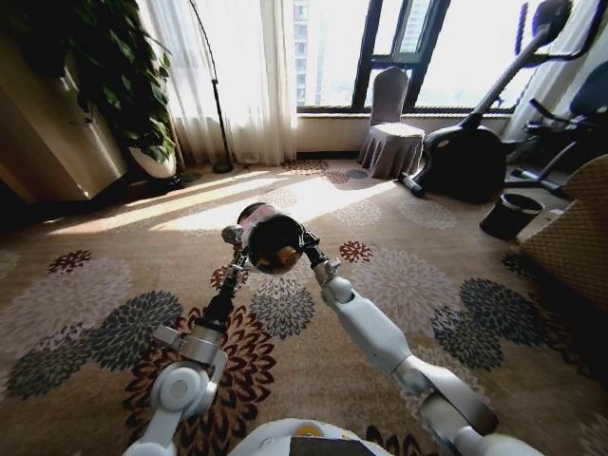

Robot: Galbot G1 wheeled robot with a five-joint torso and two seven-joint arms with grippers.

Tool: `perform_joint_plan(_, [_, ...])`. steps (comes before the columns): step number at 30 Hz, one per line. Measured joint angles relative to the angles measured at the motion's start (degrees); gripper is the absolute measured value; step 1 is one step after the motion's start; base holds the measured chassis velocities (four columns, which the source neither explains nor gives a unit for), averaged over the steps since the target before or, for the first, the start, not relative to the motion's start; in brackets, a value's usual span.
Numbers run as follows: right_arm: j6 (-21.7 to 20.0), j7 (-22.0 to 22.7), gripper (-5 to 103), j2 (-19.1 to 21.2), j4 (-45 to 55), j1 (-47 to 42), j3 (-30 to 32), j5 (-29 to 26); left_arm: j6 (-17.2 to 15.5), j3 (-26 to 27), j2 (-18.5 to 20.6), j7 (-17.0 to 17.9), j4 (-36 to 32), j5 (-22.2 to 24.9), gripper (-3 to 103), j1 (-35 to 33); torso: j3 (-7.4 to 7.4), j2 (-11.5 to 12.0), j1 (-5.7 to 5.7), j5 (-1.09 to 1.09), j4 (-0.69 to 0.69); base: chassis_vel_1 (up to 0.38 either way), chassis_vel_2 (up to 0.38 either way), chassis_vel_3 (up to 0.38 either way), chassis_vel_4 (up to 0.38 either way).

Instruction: Pick up the trash from the ground and place it into the trash bin.

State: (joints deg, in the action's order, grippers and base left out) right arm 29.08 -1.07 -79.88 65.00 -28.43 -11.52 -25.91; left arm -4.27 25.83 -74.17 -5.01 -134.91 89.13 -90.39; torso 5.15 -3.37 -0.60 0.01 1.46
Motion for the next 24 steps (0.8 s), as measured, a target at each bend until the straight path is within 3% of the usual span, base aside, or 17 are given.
perform_joint_plan(5, [0.0,-0.02,0,0.37,0.9,0.31,-1.0,-0.23,-0.57,-4.39,-1.68,2.23,2.35,3.57,55,0.51,0.0,0.0,0.0,-0.01,0.04,0.0,0.0,0.0,0.0])
perform_joint_plan(19, [-2.55,0.02,0,6.91,14.47,-5.12,-3.51,-3.18,-0.06,-2.19,-1.14,7.45,12.99,15.0,55,13.54,-0.01,-0.01,0.0,0.0,0.02,0.0,0.0,0.0,0.0])
perform_joint_plan(24, [-2.73,0.02,0,7.0,15.12,-5.51,-3.79,-3.29,0.28,-2.49,-1.83,8.29,14.52,15.65,55,14.88,0.0,-0.01,0.0,-0.02,0.03,0.0,0.0,0.0,0.0])
